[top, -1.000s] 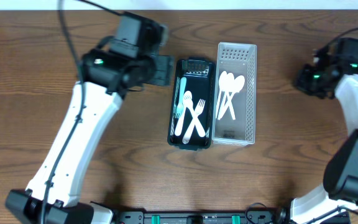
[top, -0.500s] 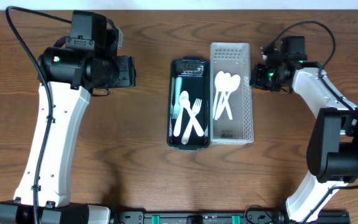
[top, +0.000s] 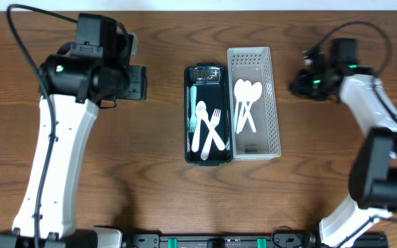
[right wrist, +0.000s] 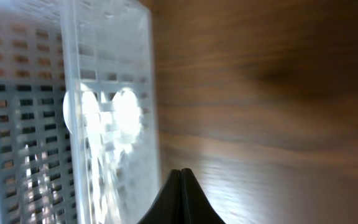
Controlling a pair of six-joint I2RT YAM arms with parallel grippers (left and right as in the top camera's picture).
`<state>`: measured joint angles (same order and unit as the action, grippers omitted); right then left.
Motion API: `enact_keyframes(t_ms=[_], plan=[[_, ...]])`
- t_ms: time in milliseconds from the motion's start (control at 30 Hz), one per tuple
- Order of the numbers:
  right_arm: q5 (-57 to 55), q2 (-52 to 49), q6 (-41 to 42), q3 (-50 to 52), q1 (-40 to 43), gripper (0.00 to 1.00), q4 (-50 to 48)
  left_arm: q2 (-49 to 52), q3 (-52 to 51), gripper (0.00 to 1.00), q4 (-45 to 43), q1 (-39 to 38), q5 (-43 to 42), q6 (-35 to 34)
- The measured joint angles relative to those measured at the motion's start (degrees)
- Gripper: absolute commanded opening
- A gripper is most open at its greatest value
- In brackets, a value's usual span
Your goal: Pack container
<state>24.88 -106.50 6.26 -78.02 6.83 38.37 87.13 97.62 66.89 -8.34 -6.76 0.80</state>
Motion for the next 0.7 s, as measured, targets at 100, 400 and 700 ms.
enact_keyframes(t_ms=[100, 400, 700], plan=[[-4.3, 7.2, -3.7, -3.9, 2.3, 0.01, 4.9, -3.2, 2.8, 0.65, -0.5, 0.0, 3.8, 1.5], [-9.8, 36.6, -9.5, -9.6, 2.6, 0.01, 6.1, -20.6, 8.1, 0.98, -1.9, 0.0, 12.9, 4.3], [-10.9, 55.7, -11.3, -9.6, 2.6, 0.4, 14.1, -29.3, 8.2, 0.98, 7.5, 0.0, 14.6, 4.2]])
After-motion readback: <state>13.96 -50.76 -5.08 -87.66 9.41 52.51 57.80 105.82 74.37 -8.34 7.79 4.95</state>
